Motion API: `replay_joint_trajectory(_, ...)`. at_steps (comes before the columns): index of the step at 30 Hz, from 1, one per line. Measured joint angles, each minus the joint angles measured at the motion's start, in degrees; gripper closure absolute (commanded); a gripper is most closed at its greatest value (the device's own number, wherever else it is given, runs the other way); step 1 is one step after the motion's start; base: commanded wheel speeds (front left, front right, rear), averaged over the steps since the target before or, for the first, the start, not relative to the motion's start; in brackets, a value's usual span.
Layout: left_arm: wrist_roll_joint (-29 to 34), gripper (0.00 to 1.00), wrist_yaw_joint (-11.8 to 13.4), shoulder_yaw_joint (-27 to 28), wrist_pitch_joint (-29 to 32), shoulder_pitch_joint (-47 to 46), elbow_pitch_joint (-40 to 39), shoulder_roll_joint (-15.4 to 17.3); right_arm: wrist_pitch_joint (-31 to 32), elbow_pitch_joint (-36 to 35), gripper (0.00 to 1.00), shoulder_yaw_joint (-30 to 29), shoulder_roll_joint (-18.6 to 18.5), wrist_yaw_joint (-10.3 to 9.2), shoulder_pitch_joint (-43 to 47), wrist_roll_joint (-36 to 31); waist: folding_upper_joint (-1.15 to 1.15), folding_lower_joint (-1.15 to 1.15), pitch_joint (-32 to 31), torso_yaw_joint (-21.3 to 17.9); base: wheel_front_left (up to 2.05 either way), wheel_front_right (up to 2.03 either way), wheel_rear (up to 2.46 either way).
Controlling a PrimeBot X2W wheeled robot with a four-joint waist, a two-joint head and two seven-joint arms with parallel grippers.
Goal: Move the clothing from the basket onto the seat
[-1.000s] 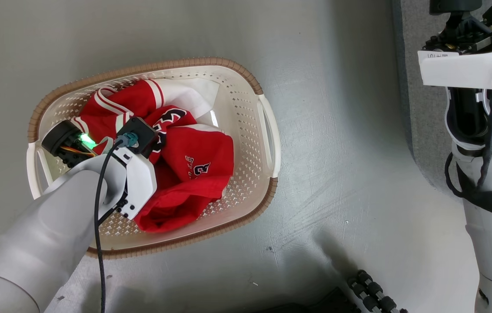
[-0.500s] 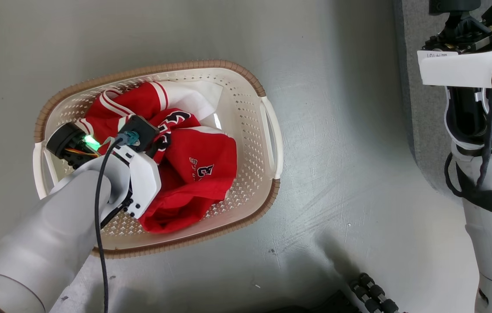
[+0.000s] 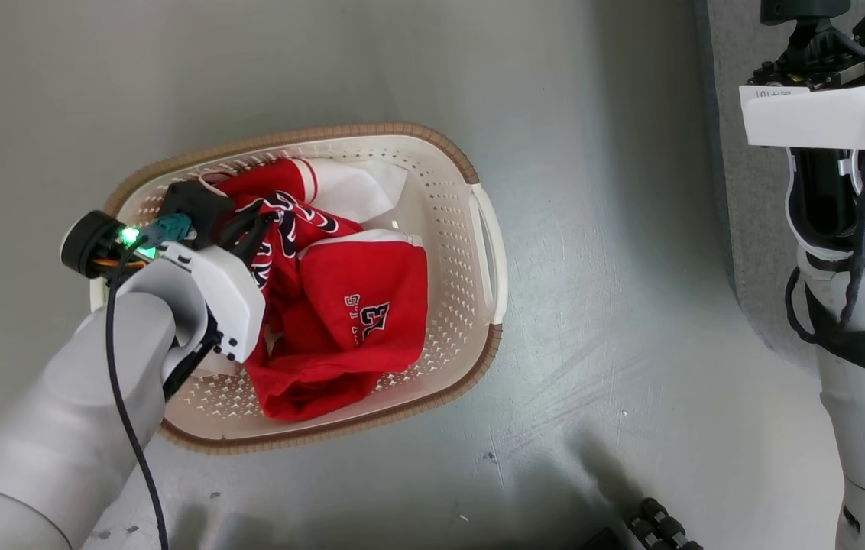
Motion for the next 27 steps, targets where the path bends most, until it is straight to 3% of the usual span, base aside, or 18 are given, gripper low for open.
replay_joint_trajectory(16, -3.2, 1.00, 0.0, 3.4, -4.8, 5.5, -2.7, -1.1, 0.0, 2.4, 0.00, -0.7, -0.1, 0.00, 1.4, -2.3, 0.00, 0.00, -5.5, 2.7, 0.00, 0.00, 0.00)
replay_joint_trajectory(24, -5.2, 1.00, 0.2, 8.9, -5.3, 8.2, -5.6, -1.1, 0.0, 3.3, 0.00, -1.4, -0.3, 0.00, 3.7, -2.3, 0.00, 0.00, -9.0, 4.4, 0.00, 0.00, 0.00)
replay_joint_trajectory(27, -5.3, 1.00, 1.2, 14.7, -5.3, 8.9, -11.0, -0.7, 0.0, 3.8, 0.00, -1.6, -0.6, 0.00, 5.0, -2.3, 0.00, 0.00, -10.9, 5.2, 0.00, 0.00, 0.00)
